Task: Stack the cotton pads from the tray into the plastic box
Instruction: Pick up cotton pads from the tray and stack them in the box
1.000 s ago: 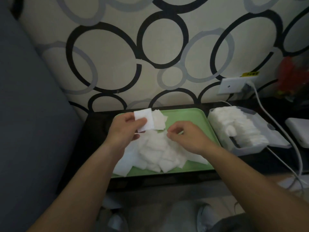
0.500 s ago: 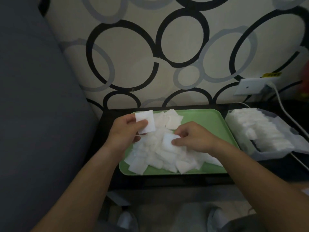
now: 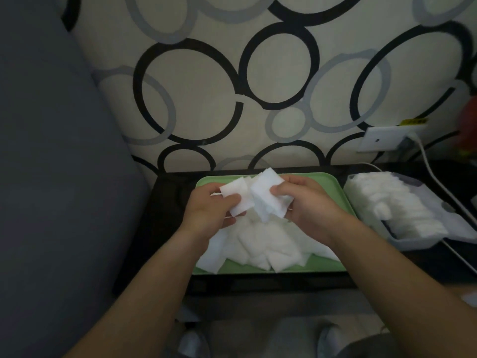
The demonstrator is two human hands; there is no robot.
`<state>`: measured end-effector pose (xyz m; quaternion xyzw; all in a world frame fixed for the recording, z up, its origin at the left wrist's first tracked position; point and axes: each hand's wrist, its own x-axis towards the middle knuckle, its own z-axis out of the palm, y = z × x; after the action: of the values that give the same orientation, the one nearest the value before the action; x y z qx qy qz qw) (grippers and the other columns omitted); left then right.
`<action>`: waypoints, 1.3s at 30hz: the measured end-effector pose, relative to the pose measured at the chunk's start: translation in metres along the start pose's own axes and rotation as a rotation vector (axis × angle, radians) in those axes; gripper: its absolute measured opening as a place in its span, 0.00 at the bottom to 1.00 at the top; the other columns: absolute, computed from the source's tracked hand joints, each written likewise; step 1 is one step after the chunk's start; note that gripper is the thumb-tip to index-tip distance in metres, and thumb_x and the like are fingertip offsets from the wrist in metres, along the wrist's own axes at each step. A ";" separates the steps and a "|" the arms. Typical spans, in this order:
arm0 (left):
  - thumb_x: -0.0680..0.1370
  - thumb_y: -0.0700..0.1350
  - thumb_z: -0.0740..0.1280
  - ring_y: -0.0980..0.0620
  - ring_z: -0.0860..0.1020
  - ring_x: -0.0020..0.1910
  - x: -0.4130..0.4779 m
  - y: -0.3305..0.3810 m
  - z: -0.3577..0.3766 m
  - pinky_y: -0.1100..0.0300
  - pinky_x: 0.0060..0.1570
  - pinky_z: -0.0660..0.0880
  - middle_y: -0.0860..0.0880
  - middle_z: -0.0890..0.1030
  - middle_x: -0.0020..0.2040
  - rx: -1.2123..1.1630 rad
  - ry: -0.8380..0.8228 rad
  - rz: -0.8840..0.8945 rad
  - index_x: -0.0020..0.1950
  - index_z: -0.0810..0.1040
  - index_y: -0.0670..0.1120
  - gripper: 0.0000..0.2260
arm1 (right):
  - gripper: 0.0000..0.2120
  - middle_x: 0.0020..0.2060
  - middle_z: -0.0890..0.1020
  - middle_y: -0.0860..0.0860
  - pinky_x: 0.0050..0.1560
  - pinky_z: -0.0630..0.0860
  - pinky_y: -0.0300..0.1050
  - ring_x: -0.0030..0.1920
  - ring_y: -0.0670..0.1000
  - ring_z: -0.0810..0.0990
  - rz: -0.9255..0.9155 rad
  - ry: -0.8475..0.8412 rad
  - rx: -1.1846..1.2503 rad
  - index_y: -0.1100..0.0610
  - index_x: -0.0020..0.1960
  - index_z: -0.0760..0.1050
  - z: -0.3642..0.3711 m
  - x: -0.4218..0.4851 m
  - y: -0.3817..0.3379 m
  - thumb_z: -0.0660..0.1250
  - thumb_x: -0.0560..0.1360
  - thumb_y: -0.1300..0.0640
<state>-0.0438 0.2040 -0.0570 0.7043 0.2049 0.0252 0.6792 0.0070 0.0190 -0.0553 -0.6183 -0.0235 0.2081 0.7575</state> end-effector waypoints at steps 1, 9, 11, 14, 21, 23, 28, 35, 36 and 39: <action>0.78 0.40 0.71 0.49 0.86 0.44 0.000 -0.001 0.001 0.59 0.39 0.81 0.45 0.83 0.54 0.012 0.017 -0.001 0.56 0.79 0.46 0.08 | 0.11 0.53 0.81 0.63 0.52 0.78 0.55 0.52 0.59 0.81 0.017 0.013 0.031 0.65 0.55 0.77 -0.003 0.002 0.001 0.68 0.73 0.66; 0.79 0.39 0.70 0.48 0.86 0.42 -0.001 -0.004 0.007 0.59 0.37 0.81 0.43 0.85 0.51 -0.010 -0.030 -0.080 0.54 0.79 0.46 0.06 | 0.15 0.63 0.78 0.65 0.49 0.80 0.50 0.61 0.62 0.80 0.044 -0.057 0.353 0.62 0.59 0.72 -0.011 0.003 0.000 0.64 0.73 0.67; 0.79 0.39 0.70 0.48 0.86 0.45 -0.004 -0.002 0.013 0.59 0.40 0.81 0.44 0.86 0.50 -0.062 -0.117 -0.082 0.57 0.81 0.43 0.08 | 0.10 0.60 0.79 0.64 0.44 0.80 0.47 0.56 0.59 0.80 0.034 -0.046 0.319 0.62 0.57 0.72 -0.005 0.002 0.000 0.61 0.76 0.69; 0.78 0.38 0.70 0.47 0.85 0.50 -0.007 0.000 0.019 0.61 0.42 0.80 0.44 0.86 0.52 -0.101 -0.173 -0.063 0.60 0.82 0.44 0.11 | 0.08 0.57 0.80 0.64 0.40 0.80 0.48 0.54 0.60 0.80 0.028 0.014 0.281 0.65 0.55 0.73 0.003 0.002 0.002 0.62 0.77 0.69; 0.80 0.38 0.67 0.50 0.86 0.46 -0.009 0.004 0.021 0.61 0.40 0.80 0.46 0.87 0.49 -0.145 -0.170 -0.056 0.58 0.83 0.45 0.09 | 0.06 0.48 0.82 0.57 0.46 0.79 0.51 0.48 0.55 0.82 -0.065 0.193 -0.004 0.62 0.50 0.78 0.009 0.002 0.005 0.65 0.75 0.67; 0.81 0.39 0.66 0.49 0.85 0.46 -0.009 0.004 0.021 0.60 0.40 0.80 0.46 0.87 0.49 -0.155 -0.163 -0.060 0.59 0.83 0.45 0.09 | 0.07 0.48 0.83 0.57 0.47 0.80 0.53 0.48 0.55 0.82 -0.089 0.239 -0.076 0.62 0.51 0.79 0.010 0.003 0.006 0.65 0.74 0.66; 0.82 0.40 0.61 0.44 0.85 0.47 -0.007 0.005 0.022 0.57 0.38 0.81 0.42 0.86 0.50 -0.191 -0.100 -0.119 0.60 0.80 0.42 0.11 | 0.07 0.45 0.83 0.55 0.43 0.79 0.49 0.44 0.52 0.81 -0.135 0.283 -0.194 0.60 0.51 0.80 0.011 0.002 0.006 0.66 0.74 0.65; 0.80 0.44 0.67 0.43 0.86 0.50 -0.006 0.004 0.024 0.57 0.42 0.81 0.43 0.86 0.51 -0.108 -0.110 -0.108 0.59 0.81 0.44 0.10 | 0.07 0.44 0.85 0.54 0.49 0.81 0.57 0.47 0.56 0.83 -0.165 0.311 -0.318 0.57 0.48 0.80 0.013 0.003 0.007 0.69 0.72 0.64; 0.80 0.42 0.68 0.44 0.85 0.50 -0.006 0.002 0.025 0.58 0.42 0.82 0.43 0.86 0.52 -0.082 -0.112 -0.084 0.60 0.81 0.43 0.10 | 0.06 0.45 0.85 0.55 0.49 0.81 0.57 0.48 0.56 0.83 -0.163 0.308 -0.315 0.57 0.48 0.80 0.013 0.002 0.006 0.69 0.72 0.64; 0.80 0.37 0.67 0.44 0.85 0.51 -0.005 0.001 0.023 0.59 0.41 0.83 0.44 0.85 0.52 -0.068 -0.082 -0.060 0.57 0.81 0.43 0.08 | 0.05 0.46 0.84 0.56 0.49 0.81 0.58 0.47 0.56 0.83 -0.155 0.338 -0.271 0.56 0.46 0.80 0.009 0.001 0.003 0.70 0.72 0.63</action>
<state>-0.0406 0.1804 -0.0563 0.6747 0.1970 -0.0169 0.7112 0.0045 0.0281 -0.0557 -0.7369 0.0289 0.0377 0.6743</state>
